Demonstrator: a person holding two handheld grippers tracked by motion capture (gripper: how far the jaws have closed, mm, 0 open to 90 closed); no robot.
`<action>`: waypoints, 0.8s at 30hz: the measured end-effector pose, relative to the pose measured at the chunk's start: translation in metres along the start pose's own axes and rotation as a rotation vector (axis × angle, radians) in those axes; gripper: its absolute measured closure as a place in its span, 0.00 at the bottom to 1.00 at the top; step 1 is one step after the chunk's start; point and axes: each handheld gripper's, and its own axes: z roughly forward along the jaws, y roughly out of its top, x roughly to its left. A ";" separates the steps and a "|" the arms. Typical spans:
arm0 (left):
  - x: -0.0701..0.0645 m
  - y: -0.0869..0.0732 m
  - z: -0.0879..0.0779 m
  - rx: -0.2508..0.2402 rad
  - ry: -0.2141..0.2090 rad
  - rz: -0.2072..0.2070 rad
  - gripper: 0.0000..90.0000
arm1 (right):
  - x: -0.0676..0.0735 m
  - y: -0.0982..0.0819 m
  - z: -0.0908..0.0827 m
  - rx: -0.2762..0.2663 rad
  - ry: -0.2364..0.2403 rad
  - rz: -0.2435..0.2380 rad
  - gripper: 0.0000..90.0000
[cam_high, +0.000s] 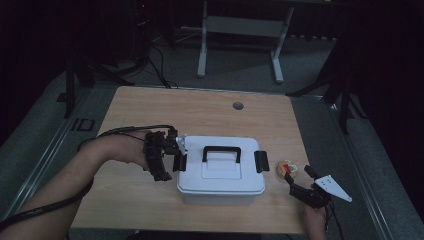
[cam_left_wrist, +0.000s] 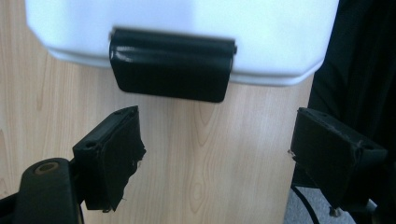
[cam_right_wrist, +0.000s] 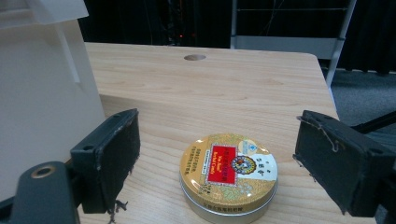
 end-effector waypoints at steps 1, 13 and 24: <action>0.001 0.003 0.000 0.000 -0.002 -0.001 0.18 | 0.000 0.000 0.000 -0.001 0.000 0.000 0.15; 0.012 0.034 0.002 0.025 -0.003 0.026 0.18 | 0.000 0.000 -0.001 -0.002 0.006 0.003 0.15; 0.021 0.056 0.010 0.047 -0.021 0.043 0.20 | -0.001 0.000 -0.001 -0.007 0.010 0.013 0.15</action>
